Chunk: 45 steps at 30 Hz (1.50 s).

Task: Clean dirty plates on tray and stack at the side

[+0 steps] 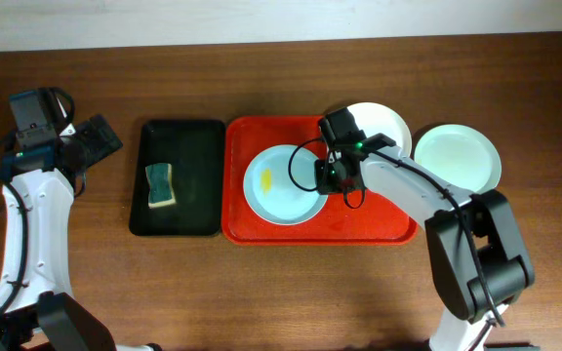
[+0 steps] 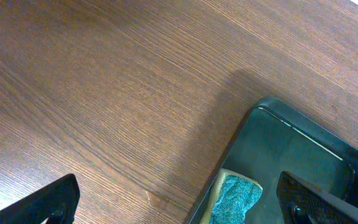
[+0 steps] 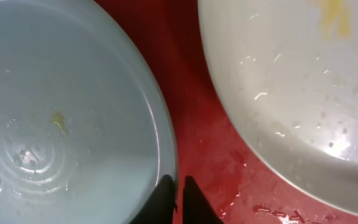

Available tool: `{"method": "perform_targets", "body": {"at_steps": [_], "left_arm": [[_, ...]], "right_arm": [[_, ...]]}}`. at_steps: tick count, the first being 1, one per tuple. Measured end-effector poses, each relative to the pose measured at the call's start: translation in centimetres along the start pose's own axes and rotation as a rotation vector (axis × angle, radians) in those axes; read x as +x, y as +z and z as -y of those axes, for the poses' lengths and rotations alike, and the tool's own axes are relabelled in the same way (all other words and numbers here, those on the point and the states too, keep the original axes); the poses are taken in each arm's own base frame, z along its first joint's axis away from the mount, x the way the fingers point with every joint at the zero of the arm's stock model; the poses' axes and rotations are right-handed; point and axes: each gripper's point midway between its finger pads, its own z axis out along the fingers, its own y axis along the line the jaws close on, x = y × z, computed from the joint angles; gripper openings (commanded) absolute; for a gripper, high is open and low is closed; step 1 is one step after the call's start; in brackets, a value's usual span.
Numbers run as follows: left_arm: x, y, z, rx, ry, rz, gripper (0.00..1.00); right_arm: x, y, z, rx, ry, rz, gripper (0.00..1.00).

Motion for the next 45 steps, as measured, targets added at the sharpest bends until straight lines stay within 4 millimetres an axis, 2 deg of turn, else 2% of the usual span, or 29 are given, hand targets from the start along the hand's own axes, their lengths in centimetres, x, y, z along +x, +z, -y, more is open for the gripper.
{"method": "perform_targets", "body": {"at_steps": [2,17,20,27,29,31,33,38,42,45], "left_arm": [[0.0,0.0,0.0,0.000,0.000,0.000,0.99],[0.0,0.0,0.0,0.000,0.000,0.000,0.99],[0.0,0.0,0.0,0.000,0.000,0.000,0.99],[0.0,0.0,0.0,0.000,0.000,0.000,0.99],[0.0,0.0,0.0,0.000,0.000,0.000,0.99],[0.0,0.0,0.0,0.000,0.000,0.000,0.99],[0.0,0.0,0.0,0.000,0.000,0.000,0.99],[0.0,0.0,0.0,0.000,0.000,0.000,0.99],[0.0,0.0,0.0,0.000,0.000,0.000,1.00],[0.0,0.0,0.0,0.000,0.000,0.000,0.99]], "right_arm": [[-0.1,0.0,0.0,0.000,-0.001,0.002,0.16],[-0.4,0.0,-0.1,-0.002,-0.004,0.015,0.18],[-0.4,0.0,-0.1,-0.002,-0.004,0.015,0.23],[-0.1,0.6,0.0,0.002,-0.004,0.003,0.21],[0.2,1.2,0.2,0.008,-0.003,-0.013,0.14],[0.2,1.5,0.2,0.007,0.000,-0.017,0.11],[0.1,1.5,0.1,0.006,-0.003,-0.011,0.11],[0.0,1.5,0.1,0.005,-0.001,-0.008,0.20],[0.0,1.5,0.1,0.005,-0.003,-0.008,0.20],[0.0,1.5,0.1,0.005,-0.003,-0.008,0.17]]}}
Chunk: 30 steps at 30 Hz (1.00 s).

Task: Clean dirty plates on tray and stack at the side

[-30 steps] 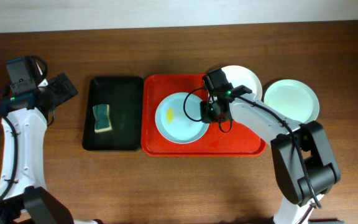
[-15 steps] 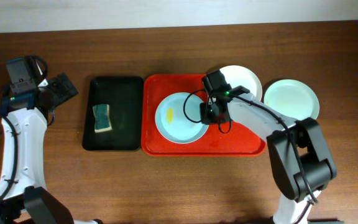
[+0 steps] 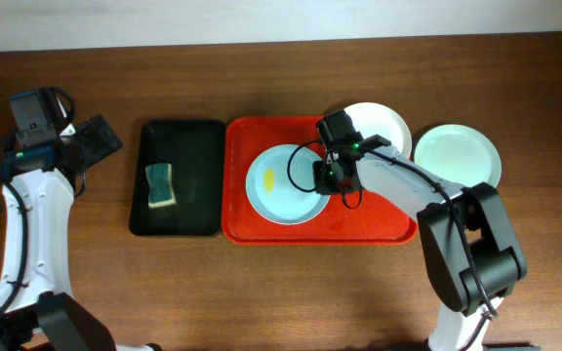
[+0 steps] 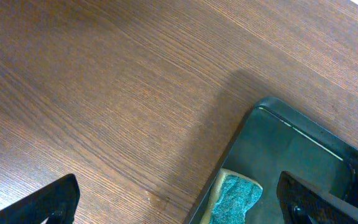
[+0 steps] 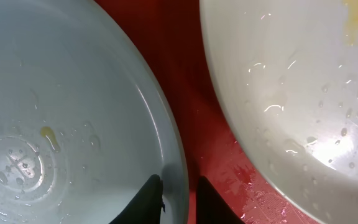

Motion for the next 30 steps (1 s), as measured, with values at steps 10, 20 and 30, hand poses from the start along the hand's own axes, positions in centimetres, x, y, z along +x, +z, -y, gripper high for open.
{"method": "perform_targets", "body": {"at_steps": [10,20,30], "left_arm": [[0.00,0.00,0.00,0.000,0.000,0.000,0.99],[0.00,0.00,-0.01,0.000,0.000,0.000,0.99],[0.00,0.00,0.00,0.000,0.000,0.000,0.99]], "right_arm": [[-0.19,0.00,-0.05,-0.002,-0.001,0.008,0.18],[-0.02,-0.01,0.01,0.001,0.000,0.001,0.18],[-0.54,-0.31,-0.19,-0.003,-0.006,0.011,0.17]]}}
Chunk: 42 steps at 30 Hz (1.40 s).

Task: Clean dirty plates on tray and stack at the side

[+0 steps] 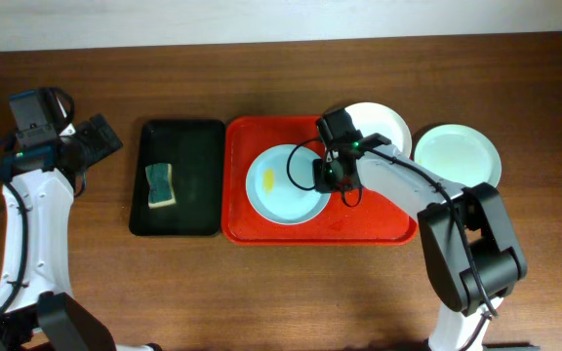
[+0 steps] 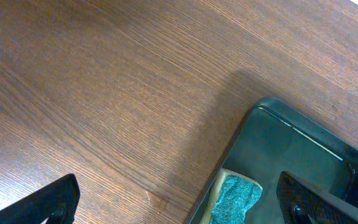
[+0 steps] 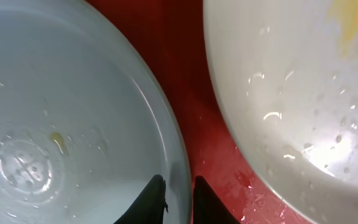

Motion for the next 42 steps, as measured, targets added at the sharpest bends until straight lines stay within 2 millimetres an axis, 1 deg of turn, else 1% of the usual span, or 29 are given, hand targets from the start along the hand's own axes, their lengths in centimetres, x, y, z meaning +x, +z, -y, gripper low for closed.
{"method": "perform_targets", "body": {"at_steps": [8,11,13,23,31,42], "left_arm": [[0.0,0.0,0.0,0.000,0.000,0.000,0.99],[0.0,0.0,0.0,0.000,0.000,0.000,0.99],[0.0,0.0,0.0,0.000,0.000,0.000,1.00],[0.0,0.0,0.0,0.000,0.000,0.000,0.99],[0.0,0.0,0.0,0.000,0.000,0.000,1.00],[0.0,0.0,0.0,0.000,0.000,0.001,0.99]], "right_arm": [[-0.3,-0.1,-0.1,-0.002,-0.001,0.007,0.14],[-0.2,-0.1,-0.1,-0.001,-0.002,0.005,0.10],[-0.2,-0.1,-0.1,-0.001,-0.004,0.004,0.04],[-0.2,-0.2,-0.1,0.000,-0.012,0.006,0.04],[0.5,-0.5,1.0,0.059,-0.010,-0.022,0.04],[0.5,-0.5,1.2,0.068,-0.011,-0.025,0.04]]}}
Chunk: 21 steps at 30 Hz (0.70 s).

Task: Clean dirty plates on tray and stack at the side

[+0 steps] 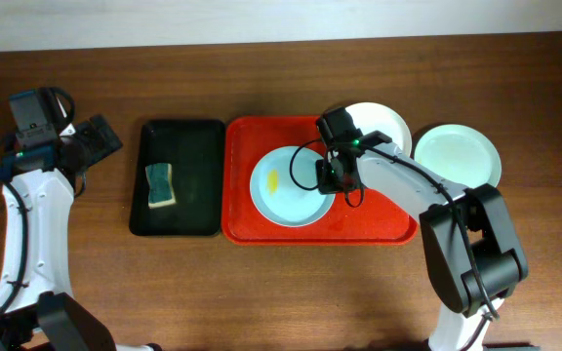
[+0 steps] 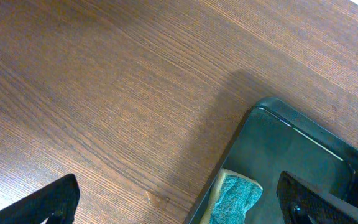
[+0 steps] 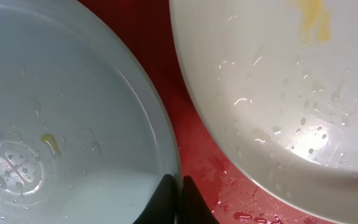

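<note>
A pale blue plate (image 1: 289, 187) with a yellow smear lies on the red tray (image 1: 261, 230). My right gripper (image 1: 328, 176) is at its right rim. In the right wrist view the black fingers (image 3: 165, 198) are pinched on the pale blue plate's (image 3: 61, 112) rim, so the gripper (image 3: 176, 200) is shut on it. A white plate (image 1: 377, 125) with a yellow stain lies at the tray's back right corner, and shows wet as the white plate (image 3: 278, 93) beside the fingers. My left gripper (image 1: 94, 136) hangs open far left, over bare wood.
A black tray (image 1: 178, 177) left of the red one holds a green-and-yellow sponge (image 1: 160, 185); the sponge (image 2: 235, 198) also shows between the left fingers. A pale plate (image 1: 457, 158) rests on the table right of the red tray.
My right jaws stood slightly apart astride the blue plate's rim; now they are shut on it. The plate sits a little further right on the tray. The left arm has not moved.
My right gripper's fingers were close together at the blue plate's right rim. Later they stood wider, one on each side of the rim, and stayed so. Now they pinch the rim and the plate has shifted slightly right. The left arm stayed still throughout.
</note>
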Available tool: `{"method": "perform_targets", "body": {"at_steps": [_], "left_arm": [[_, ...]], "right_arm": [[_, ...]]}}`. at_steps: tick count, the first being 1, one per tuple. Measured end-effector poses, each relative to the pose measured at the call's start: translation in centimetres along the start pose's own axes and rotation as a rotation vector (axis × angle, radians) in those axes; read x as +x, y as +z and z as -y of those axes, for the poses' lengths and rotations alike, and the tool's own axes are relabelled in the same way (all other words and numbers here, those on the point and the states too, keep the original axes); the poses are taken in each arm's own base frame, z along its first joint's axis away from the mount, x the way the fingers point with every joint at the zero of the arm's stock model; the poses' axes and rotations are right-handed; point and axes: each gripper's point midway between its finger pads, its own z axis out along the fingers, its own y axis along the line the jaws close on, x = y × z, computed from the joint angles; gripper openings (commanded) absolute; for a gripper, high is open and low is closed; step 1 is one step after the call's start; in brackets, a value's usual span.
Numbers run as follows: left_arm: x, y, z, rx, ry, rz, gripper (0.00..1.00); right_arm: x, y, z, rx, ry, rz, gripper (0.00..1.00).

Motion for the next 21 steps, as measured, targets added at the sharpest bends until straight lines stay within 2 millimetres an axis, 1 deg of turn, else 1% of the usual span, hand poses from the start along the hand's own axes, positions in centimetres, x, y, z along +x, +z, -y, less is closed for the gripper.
{"method": "perform_targets", "body": {"at_steps": [9,11,12,13,15,16,18,19,20,21], "left_arm": [[0.2,0.0,0.1,0.007,0.000,-0.011,0.99],[1.9,-0.1,0.5,0.038,0.002,-0.084,1.00],[3.5,-0.3,0.9,0.068,0.001,-0.153,0.99],[4.0,-0.4,1.1,0.083,0.000,-0.175,0.93],[5.6,-0.8,1.5,0.112,-0.003,-0.243,0.84],[6.0,-0.9,1.7,0.123,-0.010,-0.263,0.79],[6.6,-1.1,2.1,0.142,0.007,-0.287,0.74],[7.0,-1.1,2.4,0.150,0.030,-0.296,0.77],[7.6,-1.2,2.9,0.163,0.066,-0.311,0.82],[8.2,-1.2,3.5,0.175,0.104,-0.324,0.81]], "right_arm": [[0.2,-0.1,0.1,0.007,0.001,-0.010,0.04],[0.3,-0.1,0.2,0.008,0.000,-0.011,0.04],[0.3,-0.1,0.2,0.009,0.000,-0.012,0.04],[0.3,-0.1,0.2,0.009,0.000,-0.011,0.04],[0.3,-0.1,0.2,0.011,0.000,-0.011,0.04],[0.3,-0.1,0.2,0.011,0.000,-0.011,0.04],[0.3,-0.1,0.2,0.011,0.000,-0.011,0.04],[0.3,-0.1,0.2,0.011,0.000,-0.011,0.04],[0.3,-0.1,0.2,0.011,0.000,-0.011,0.04],[0.3,-0.1,0.2,0.011,0.000,-0.011,0.04]]}}
